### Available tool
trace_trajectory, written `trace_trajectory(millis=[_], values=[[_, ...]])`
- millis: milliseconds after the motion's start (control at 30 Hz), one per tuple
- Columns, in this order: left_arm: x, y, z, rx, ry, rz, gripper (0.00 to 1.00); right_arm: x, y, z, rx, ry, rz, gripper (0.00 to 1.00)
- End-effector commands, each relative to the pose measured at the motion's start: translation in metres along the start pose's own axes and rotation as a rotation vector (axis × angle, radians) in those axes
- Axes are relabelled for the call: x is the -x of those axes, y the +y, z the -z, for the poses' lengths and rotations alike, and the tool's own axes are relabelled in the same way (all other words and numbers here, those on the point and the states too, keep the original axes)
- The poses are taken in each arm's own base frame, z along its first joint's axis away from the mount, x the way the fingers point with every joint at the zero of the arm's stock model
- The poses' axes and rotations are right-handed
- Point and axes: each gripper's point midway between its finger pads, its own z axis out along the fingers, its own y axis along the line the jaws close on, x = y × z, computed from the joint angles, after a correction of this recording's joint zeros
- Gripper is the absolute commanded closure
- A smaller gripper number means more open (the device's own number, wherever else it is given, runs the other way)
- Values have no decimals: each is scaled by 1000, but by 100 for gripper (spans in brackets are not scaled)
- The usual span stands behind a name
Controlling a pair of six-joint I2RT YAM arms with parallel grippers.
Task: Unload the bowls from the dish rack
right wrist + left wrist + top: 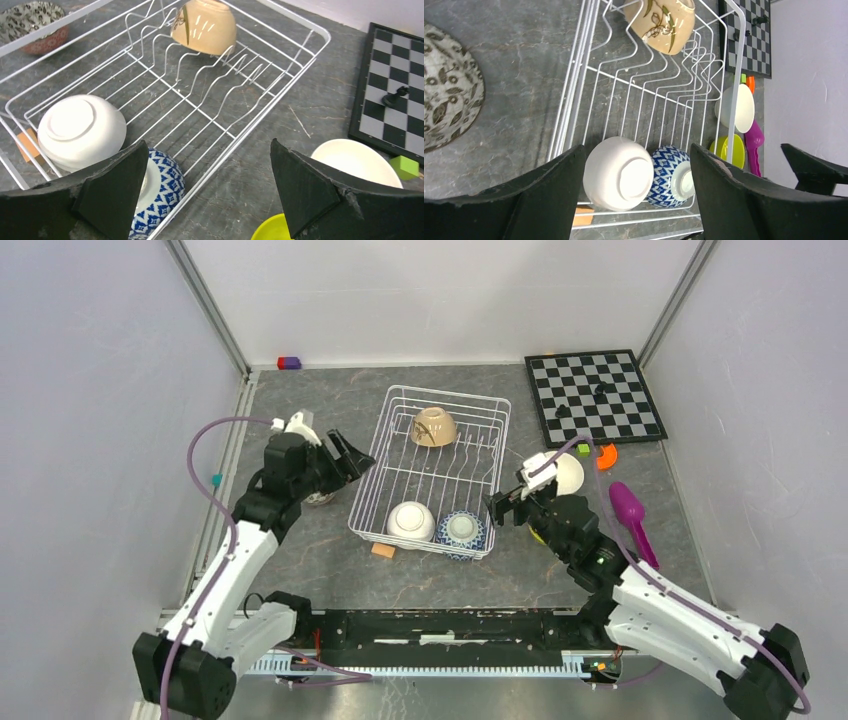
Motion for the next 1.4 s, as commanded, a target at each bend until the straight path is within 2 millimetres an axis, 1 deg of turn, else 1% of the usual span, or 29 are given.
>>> trace_trajectory(millis=[0,133,233,267,333,433,533,567,600,633,667,700,733,767,800,900,967,1067,1100,1133,1167,1233,1367], values=[[26,-25,-16,-18,-45,-110,17,19,11,-10,47,-53,-5,2],[31,-29,-49,53,-56,-147,18,7,7,-13,13,-22,-42,2],[31,-34,-74,67,-21,-142,32,1,5,-12,3,-28,-45,2],[32,-32,-82,91,-24,-144,34,0,3,-11,-7,-35,-47,2],[32,-38,-94,111,-27,-159,34,0,0,-9,-19,-57,-47,2],[31,-55,-110,112,-33,-223,25,3,-1,-6,-19,-91,-42,2],[30,-74,-125,81,-21,-239,16,2,-1,-4,-16,-107,-40,2],[29,-80,-130,72,-13,-272,11,2,-1,-3,-12,-108,-33,2],[32,-89,-131,54,-10,-326,2,3,-1,-2,-9,-111,-27,2],[26,-95,-133,28,19,-403,0,4,-2,0,-8,-116,-23,2],[26,-105,-135,-13,39,-506,0,6,-2,2,-6,-127,-24,2],[29,-112,-135,-47,57,-617,0,8,-3,3,-7,-137,-25,2],[34,-115,-136,-45,67,-697,0,10,-3,5,-7,-149,-25,2],[42,-111,-138,-7,65,-742,0,12,-3,7,-6,-162,-27,2],[49,-112,-138,10,68,-806,0,14,-3,8,-4,-170,-29,2],[55,-109,-145,19,113,-982,0,20,-2,11,8,-191,-45,2],[48,-108,-153,-11,170,-1067,0,22,1,12,26,-197,-52,2],[21,-102,-168,-107,330,-1242,0,21,5,11,44,-195,-56,2],[16,-95,-174,-85,374,-1280,0,22,5,11,46,-195,-58,2],[17,-92,-178,-69,397,-1319,0,22,6,11,51,-192,-57,2],[15,-84,-183,-40,432,-1346,0,22,7,11,52,-190,-58,2],[15,-80,-192,-38,458,-1392,0,23,7,11,54,-192,-58,2],[6,-76,-206,-64,490,-1459,0,23,5,11,46,-192,-56,2]])
